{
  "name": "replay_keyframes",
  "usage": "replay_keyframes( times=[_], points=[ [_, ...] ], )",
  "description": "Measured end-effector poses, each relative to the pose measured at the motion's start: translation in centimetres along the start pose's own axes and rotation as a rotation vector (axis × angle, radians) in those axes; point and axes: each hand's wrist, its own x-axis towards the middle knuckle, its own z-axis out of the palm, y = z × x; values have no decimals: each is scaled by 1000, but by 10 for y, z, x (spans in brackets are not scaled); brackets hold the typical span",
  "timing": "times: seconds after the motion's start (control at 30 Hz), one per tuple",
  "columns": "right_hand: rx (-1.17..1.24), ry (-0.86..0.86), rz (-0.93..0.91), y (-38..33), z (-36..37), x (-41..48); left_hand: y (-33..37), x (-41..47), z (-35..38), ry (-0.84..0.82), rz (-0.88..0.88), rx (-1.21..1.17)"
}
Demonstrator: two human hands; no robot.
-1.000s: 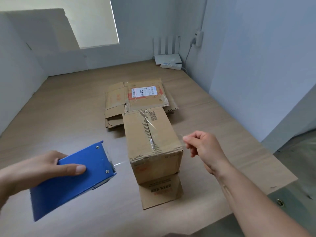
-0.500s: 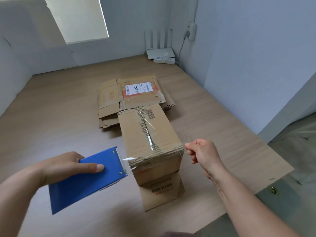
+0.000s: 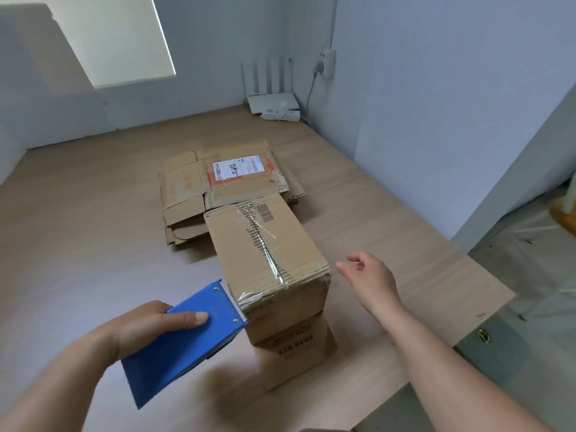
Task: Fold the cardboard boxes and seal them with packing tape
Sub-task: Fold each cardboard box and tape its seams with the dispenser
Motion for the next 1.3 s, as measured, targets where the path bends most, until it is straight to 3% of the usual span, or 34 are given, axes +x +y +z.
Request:
replay_keyframes(
  times=[0.13, 0.33, 0.57, 1.03, 1.23, 1.3],
  points=[
    [-32, 107, -152, -17, 7, -7, 11, 5, 36, 78, 40, -82],
    [-153, 109, -81, -27, 10, 8, 26, 7, 79, 110, 44, -202],
    [-137, 40, -79, -29, 11, 13, 9, -26, 47, 100, 0, -172],
    [-408, 107, -104, -32, -1, 17, 49, 8, 58, 374, -117, 261],
    [-401, 95, -134, -34, -2, 14, 75, 5, 50, 375, -177, 326],
    [-409, 84, -129, -36, -4, 14, 74, 4, 54, 428, -210, 525]
  ],
)
